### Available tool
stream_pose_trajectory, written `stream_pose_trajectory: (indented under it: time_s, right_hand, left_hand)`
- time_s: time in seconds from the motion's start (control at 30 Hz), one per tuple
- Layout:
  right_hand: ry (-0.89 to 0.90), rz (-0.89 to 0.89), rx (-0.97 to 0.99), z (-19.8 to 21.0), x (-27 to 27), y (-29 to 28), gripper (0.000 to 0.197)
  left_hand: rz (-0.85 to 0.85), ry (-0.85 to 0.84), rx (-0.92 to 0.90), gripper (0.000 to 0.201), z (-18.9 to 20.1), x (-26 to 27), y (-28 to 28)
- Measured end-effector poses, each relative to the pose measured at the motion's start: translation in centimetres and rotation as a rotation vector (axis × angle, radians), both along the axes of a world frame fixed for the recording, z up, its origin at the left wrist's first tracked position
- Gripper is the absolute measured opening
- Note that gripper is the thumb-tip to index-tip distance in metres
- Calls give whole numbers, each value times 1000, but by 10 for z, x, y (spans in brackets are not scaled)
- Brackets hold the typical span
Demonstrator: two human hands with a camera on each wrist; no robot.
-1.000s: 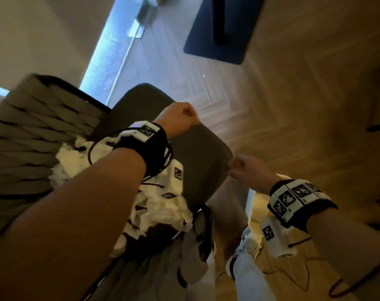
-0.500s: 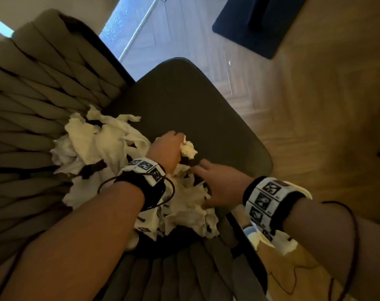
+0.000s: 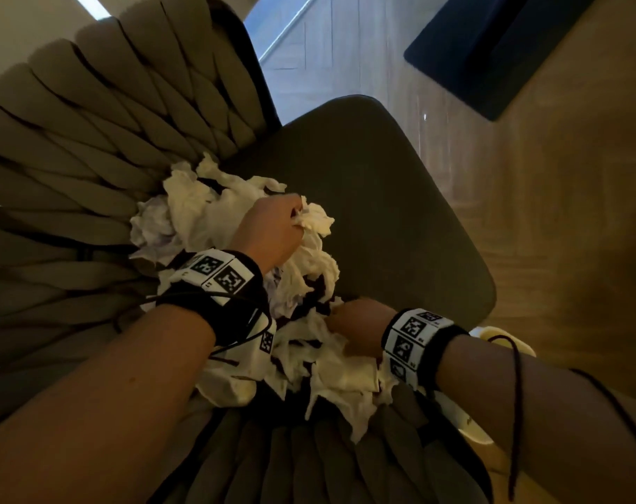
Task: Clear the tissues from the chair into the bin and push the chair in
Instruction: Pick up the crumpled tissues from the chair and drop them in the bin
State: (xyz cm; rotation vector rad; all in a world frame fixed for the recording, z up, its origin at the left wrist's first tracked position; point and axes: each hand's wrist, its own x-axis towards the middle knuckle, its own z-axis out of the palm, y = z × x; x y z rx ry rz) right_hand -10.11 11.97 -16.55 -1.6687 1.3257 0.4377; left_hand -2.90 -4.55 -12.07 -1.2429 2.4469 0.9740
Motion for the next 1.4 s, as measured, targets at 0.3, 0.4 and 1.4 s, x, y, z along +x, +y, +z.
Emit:
stream_pose_trajectory:
  time_s: [0.3,0.4,1.4]
  right_hand:
    - [-259,-784,11,45,-70,-13,29]
    - [-351,-901,-12,44,-89,-5,23]
    - [113,-735,-259,-15,-96,83,32]
  left_hand:
    - [-8,197,157,8,31,-10,16]
    - [-61,69,361,17,31,-18,32]
    - [163,88,281,43,86,-47,51]
